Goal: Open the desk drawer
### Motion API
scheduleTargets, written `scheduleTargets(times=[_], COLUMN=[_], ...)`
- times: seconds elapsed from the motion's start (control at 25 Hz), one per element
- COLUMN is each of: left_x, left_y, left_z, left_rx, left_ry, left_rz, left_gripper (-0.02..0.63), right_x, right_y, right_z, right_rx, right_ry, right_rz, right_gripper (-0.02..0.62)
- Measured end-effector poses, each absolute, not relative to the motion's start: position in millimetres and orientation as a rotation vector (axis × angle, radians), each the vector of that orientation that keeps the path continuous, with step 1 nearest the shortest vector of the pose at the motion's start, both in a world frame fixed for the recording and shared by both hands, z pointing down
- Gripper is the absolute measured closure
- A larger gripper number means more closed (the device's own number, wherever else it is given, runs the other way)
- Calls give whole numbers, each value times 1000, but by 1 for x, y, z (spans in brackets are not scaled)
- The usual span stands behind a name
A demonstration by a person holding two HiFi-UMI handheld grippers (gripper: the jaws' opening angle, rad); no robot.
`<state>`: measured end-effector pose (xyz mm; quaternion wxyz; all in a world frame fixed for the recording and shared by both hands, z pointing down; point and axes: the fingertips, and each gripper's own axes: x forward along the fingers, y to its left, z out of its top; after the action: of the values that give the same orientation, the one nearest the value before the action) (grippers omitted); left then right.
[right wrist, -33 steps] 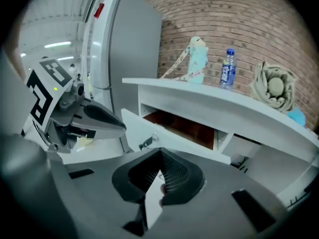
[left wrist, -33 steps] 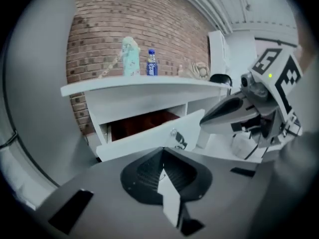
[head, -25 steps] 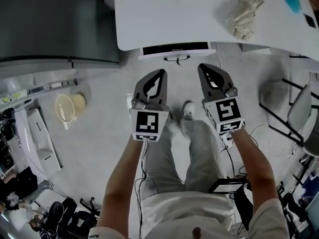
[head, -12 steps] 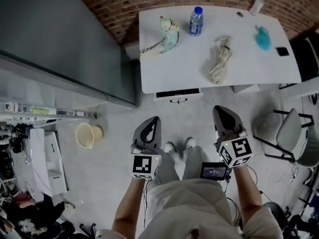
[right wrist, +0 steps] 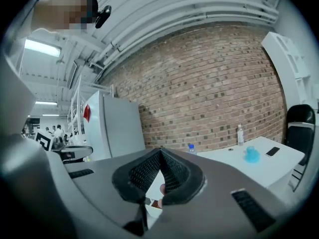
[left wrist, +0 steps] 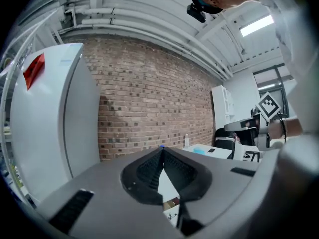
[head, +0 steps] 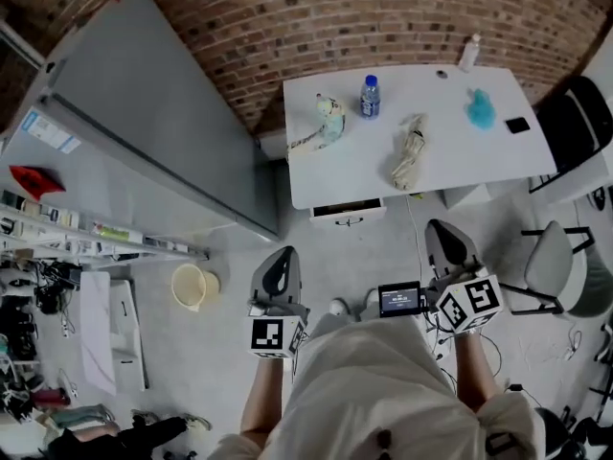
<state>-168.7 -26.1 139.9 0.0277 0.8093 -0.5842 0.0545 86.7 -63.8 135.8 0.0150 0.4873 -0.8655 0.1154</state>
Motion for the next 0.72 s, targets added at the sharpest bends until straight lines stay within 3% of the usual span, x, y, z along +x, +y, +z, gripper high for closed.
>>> scheduleTargets(times=[0.28,0.72], left_x=[-183,-176], left_y=[-14,-7], left_z=[87,78], left_rx=[2499,2526], left_ry=[-1851,-1790], left_rz=[28,-3], left_gripper=[598,598], right_x=[69,30], right_y=[-57,-30], right_z=[74,83], right_rx=[1489,1376], right_ry=[-2825,-2822], right_rz=[325,380], right_gripper=[569,569])
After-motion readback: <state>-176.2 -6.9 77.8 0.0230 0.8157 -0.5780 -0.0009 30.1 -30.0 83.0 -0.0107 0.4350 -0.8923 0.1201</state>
